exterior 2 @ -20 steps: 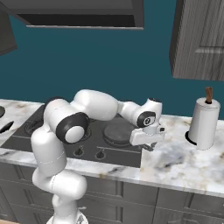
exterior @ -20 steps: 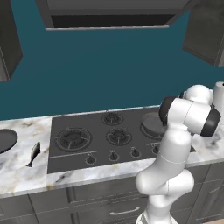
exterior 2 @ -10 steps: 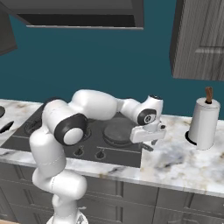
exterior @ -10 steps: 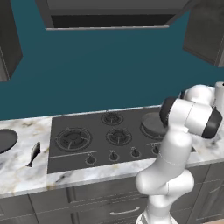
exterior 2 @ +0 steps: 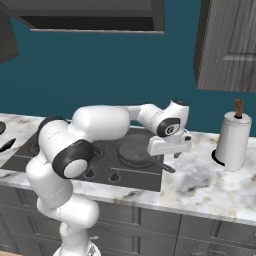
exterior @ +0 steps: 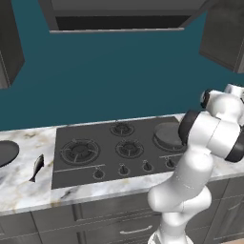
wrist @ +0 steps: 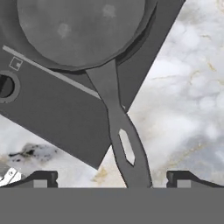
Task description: Place both pans onto different burners. Then place the mushroom and the fish on different pans.
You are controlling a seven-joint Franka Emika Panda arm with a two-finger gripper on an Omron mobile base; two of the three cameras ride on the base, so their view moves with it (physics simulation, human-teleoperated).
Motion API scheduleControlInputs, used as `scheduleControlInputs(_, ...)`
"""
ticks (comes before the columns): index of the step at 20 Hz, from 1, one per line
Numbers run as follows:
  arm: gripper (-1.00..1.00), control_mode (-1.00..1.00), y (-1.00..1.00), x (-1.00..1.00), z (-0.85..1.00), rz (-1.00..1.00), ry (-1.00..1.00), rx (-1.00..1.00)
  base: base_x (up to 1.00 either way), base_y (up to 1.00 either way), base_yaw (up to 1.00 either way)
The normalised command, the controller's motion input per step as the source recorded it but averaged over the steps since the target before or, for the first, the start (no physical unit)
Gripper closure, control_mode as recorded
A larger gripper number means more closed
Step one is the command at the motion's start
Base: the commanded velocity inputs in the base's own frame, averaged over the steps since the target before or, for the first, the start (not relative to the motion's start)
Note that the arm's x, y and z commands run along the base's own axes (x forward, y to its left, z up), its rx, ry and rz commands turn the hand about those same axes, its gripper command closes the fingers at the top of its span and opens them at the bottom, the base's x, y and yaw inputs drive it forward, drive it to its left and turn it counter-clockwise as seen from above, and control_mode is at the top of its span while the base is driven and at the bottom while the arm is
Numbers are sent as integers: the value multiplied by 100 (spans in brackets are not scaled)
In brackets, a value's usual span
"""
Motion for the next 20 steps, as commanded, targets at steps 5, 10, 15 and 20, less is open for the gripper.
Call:
scheduleControlInputs(5,-100,-100,25,-32,42,-29,0,0,0,0,0)
scheduleControlInputs(10,-100,-100,23,-38,36,-32,0,0,0,0,0)
scheduleControlInputs(15,-100,-100,10,-40,19,-34,0,0,0,0,0)
scheduleControlInputs(20,-100,-100,44,-22,19,-31,0,0,0,0,0)
